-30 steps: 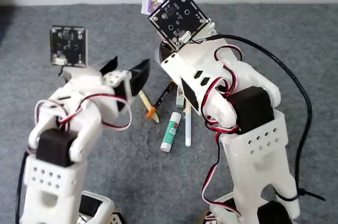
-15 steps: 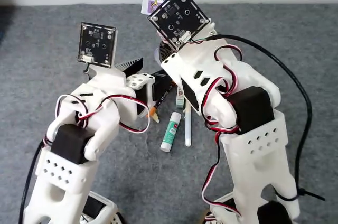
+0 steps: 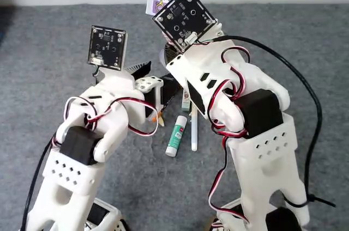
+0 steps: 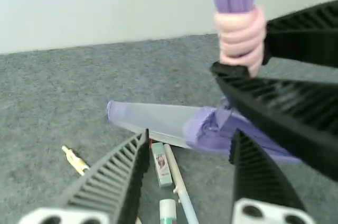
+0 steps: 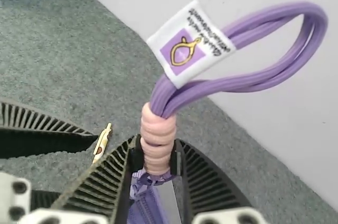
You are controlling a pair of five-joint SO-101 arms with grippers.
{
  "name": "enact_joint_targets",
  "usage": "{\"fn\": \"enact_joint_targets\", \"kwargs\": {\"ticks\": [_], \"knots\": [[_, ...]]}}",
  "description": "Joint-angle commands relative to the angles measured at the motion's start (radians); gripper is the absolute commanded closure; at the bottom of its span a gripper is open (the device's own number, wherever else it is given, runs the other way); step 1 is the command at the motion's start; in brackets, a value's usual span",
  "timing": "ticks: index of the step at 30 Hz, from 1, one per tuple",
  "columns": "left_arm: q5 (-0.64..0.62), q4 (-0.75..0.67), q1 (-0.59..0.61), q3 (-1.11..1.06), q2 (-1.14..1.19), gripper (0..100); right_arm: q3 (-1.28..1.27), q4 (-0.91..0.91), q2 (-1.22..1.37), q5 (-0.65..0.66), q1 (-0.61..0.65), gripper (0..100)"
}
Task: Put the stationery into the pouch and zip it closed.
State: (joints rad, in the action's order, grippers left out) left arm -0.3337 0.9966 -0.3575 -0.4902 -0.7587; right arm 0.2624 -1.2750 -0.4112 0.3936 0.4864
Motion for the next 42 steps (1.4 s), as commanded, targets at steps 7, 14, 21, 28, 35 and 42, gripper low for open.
{"fn": "enact_joint_targets", "kwargs": {"ticks": [7, 14, 21, 28, 35, 42], "knots": [[-0.009, -0.086, 0.040, -0.051, 0.000, 76, 0.051, -0.001, -0.015, -0.005, -0.005, 98.9], [-0.011, -0.132, 0.038, -0.079, 0.002, 76, 0.051, -0.005, -0.015, -0.005, -0.005, 98.9], [-0.011, -0.172, 0.037, -0.105, 0.002, 76, 0.051, -0.005, -0.015, -0.005, -0.004, 98.9], [-0.011, -0.189, 0.037, -0.093, 0.086, 76, 0.049, -0.005, -0.015, -0.005, -0.004, 98.9], [-0.002, -0.221, 0.037, -0.053, 0.147, 88, 0.049, -0.007, -0.015, -0.003, -0.004, 98.9], [0.064, -0.218, 0.032, -0.050, 0.146, 99, 0.049, -0.007, -0.015, -0.003, -0.004, 98.9]]}}
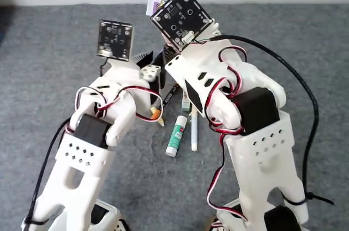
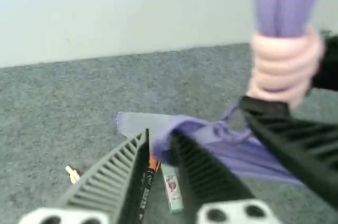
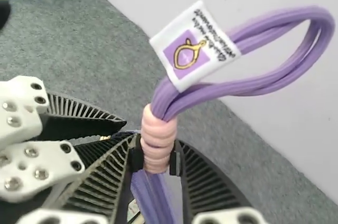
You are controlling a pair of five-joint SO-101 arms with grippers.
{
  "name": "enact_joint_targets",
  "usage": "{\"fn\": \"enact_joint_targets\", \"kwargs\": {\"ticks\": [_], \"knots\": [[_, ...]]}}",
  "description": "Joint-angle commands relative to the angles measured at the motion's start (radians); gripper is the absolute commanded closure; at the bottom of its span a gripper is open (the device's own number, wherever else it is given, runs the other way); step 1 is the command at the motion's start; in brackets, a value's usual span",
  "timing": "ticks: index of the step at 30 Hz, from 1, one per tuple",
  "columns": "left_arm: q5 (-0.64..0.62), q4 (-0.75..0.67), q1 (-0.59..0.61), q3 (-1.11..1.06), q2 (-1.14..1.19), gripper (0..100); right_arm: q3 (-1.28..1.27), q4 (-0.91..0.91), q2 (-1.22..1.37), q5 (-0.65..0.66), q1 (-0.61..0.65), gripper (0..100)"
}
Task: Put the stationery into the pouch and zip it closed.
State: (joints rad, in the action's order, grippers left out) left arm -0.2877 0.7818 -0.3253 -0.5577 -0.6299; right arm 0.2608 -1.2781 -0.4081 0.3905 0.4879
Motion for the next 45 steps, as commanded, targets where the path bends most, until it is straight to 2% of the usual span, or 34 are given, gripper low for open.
{"fn": "enact_joint_targets", "kwargs": {"ticks": [1, 8, 12, 17, 26, 38, 45], "knots": [[0.018, -0.003, -0.012, 0.018, 0.017, 99, 0.051, -0.004, -0.018, 0.000, -0.005, 98.9], [0.018, 0.000, -0.095, 0.010, 0.015, 99, 0.051, -0.005, -0.018, 0.000, -0.005, 98.9], [0.015, 0.014, -0.087, 0.012, 0.017, 99, 0.049, -0.056, -0.050, 0.029, -0.012, 98.9], [0.017, 0.120, -0.038, 0.016, 0.023, 99, 0.046, -0.128, -0.107, 0.048, -0.018, 98.9], [0.014, 0.226, 0.031, 0.018, 0.025, 99, 0.046, -0.219, -0.166, 0.046, -0.197, 98.9], [0.014, 0.224, 0.029, 0.018, 0.020, 99, 0.046, -0.263, -0.194, 0.048, -0.321, 98.9], [0.011, 0.235, 0.021, 0.094, 0.017, 99, 0.046, -0.234, -0.194, 0.048, -0.320, 98.9]]}}
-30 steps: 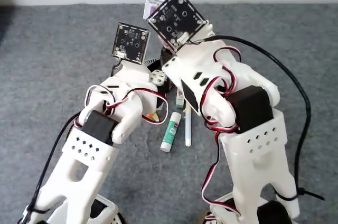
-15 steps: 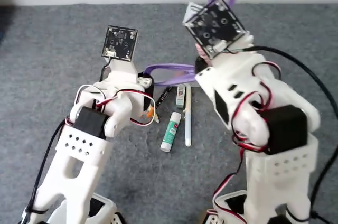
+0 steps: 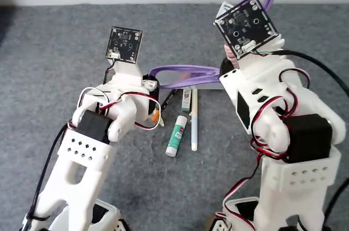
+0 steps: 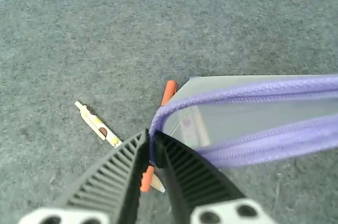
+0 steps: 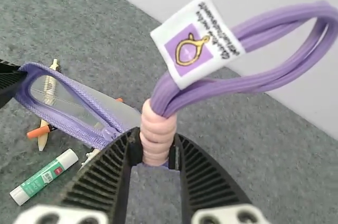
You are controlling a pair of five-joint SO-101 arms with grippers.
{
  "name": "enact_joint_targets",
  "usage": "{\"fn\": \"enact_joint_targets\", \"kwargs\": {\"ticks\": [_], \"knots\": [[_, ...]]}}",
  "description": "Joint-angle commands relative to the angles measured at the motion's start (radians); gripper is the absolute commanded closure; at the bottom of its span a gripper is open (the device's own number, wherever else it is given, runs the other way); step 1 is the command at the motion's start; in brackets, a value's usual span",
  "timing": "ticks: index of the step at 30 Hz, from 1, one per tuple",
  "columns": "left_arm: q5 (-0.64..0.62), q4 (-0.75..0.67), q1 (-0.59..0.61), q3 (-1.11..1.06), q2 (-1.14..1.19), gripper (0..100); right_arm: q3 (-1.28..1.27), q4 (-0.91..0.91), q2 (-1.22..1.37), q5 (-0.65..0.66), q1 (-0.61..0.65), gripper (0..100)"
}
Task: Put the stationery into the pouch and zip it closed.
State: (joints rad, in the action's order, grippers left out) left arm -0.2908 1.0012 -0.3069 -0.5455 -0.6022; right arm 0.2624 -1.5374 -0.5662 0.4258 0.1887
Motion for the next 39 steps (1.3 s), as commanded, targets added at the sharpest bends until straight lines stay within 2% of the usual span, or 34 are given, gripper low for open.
{"fn": "enact_joint_targets", "kwargs": {"ticks": [1, 6, 12, 16, 23, 30, 39], "knots": [[0.005, 0.021, 0.003, 0.120, -0.011, 99, 0.044, 0.042, -0.036, 0.012, -0.021, 98.9], [-0.023, 0.018, 0.002, 0.297, -0.005, 99, 0.044, 0.153, -0.027, 0.014, -0.019, 98.9], [-0.021, 0.014, 0.003, 0.423, -0.008, 99, 0.044, 0.315, 0.021, 0.092, 0.051, 98.9], [0.005, 0.021, 0.014, 0.483, -0.012, 99, 0.044, 0.404, 0.062, 0.100, 0.122, 98.9], [0.121, 0.094, 0.144, 0.495, -0.043, 99, 0.044, 0.503, 0.170, 0.100, 0.226, 98.9], [0.199, 0.110, 0.284, 0.496, -0.044, 99, 0.046, 0.699, 0.288, 0.109, 0.271, 98.9], [0.195, 0.114, 0.460, 0.553, -0.046, 99, 0.049, 0.964, 0.384, 0.308, 0.410, 98.9]]}}
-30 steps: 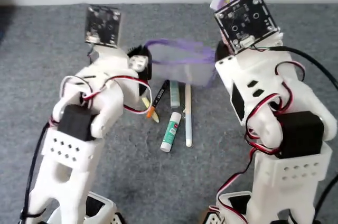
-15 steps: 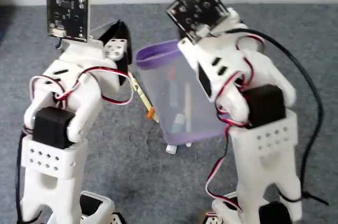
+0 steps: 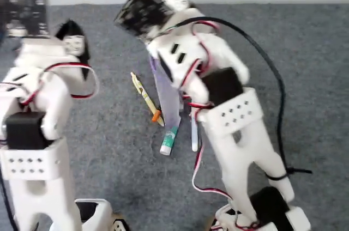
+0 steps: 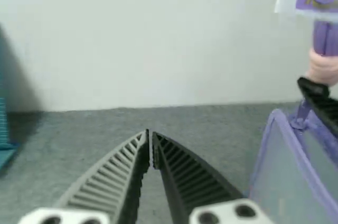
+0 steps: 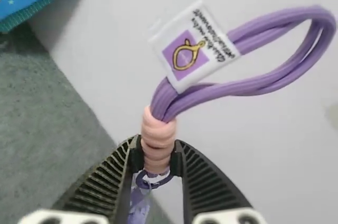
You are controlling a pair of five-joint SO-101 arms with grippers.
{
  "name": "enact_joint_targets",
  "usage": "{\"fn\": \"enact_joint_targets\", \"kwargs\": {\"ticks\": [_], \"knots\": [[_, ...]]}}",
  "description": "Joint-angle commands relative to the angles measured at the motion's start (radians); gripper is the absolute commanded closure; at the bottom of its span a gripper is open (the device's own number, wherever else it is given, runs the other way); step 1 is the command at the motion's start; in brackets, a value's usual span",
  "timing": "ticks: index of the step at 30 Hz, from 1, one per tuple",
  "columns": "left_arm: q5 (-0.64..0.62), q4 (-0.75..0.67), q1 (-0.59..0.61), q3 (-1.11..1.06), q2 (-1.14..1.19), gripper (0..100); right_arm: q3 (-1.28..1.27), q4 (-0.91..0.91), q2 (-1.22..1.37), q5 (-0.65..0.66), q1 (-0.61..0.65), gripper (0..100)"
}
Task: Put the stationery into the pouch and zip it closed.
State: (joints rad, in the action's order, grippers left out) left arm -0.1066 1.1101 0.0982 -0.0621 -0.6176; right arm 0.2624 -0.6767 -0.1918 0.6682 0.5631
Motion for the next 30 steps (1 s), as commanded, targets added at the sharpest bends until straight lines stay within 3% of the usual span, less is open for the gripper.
{"fn": "enact_joint_targets", "kwargs": {"ticks": [1, 8, 16, 25, 30], "knots": [[0.009, 0.005, 0.074, 0.085, -0.031, 99, 0.049, 0.145, 0.024, 0.084, 0.045, 98.9], [0.009, 0.014, 0.133, 0.124, -0.031, 99, 0.051, 0.377, 0.110, 0.170, 0.104, 98.9], [0.009, 0.146, 0.138, 0.119, -0.023, 99, 0.052, 0.547, 0.243, 0.256, 0.177, 98.9], [0.009, 0.195, 0.137, 0.116, -0.020, 99, 0.052, 0.542, 0.366, 0.258, 0.107, 98.9], [0.009, 0.192, 0.127, 0.031, -0.020, 99, 0.052, 0.407, 0.331, 0.253, 0.054, 98.9]]}}
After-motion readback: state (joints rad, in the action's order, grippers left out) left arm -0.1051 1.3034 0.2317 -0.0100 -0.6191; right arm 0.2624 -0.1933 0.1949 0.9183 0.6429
